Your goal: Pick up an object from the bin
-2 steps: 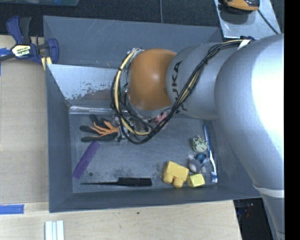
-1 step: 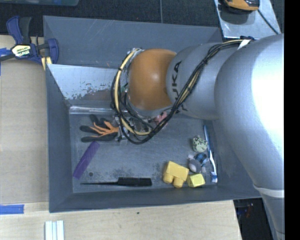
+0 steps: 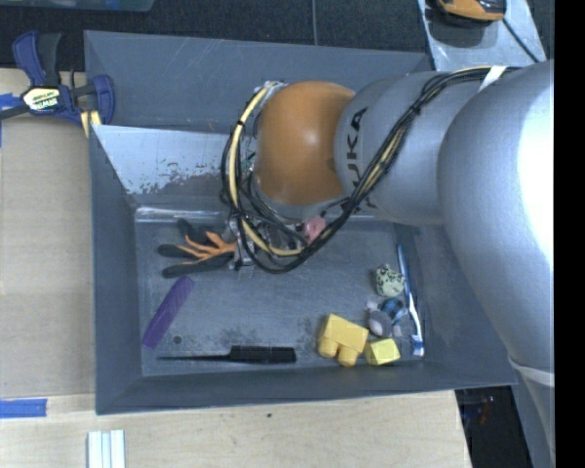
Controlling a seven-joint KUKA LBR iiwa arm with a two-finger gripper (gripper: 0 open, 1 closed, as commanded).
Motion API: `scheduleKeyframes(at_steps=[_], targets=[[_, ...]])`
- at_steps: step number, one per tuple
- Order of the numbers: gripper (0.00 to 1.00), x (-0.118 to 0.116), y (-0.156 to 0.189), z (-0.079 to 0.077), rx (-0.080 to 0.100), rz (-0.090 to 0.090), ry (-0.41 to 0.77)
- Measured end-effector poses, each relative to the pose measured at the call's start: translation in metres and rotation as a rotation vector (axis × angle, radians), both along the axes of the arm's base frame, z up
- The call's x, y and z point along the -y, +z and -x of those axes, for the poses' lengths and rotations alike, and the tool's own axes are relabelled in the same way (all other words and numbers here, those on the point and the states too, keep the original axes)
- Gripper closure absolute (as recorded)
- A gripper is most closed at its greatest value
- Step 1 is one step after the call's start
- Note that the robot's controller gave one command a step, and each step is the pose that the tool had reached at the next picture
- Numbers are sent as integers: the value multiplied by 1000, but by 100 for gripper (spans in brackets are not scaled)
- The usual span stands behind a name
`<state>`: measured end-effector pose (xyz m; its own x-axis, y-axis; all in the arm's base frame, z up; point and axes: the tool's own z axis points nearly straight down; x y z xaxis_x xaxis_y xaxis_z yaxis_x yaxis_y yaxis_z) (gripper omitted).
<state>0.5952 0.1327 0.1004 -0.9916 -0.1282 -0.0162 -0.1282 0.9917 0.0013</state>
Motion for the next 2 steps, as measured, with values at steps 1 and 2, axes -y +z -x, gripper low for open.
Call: scheduleKeyframes(at_steps=[1,2], targets=[[100,0,53,0,-1,1,0],[100,0,88,-1,2,0,0]])
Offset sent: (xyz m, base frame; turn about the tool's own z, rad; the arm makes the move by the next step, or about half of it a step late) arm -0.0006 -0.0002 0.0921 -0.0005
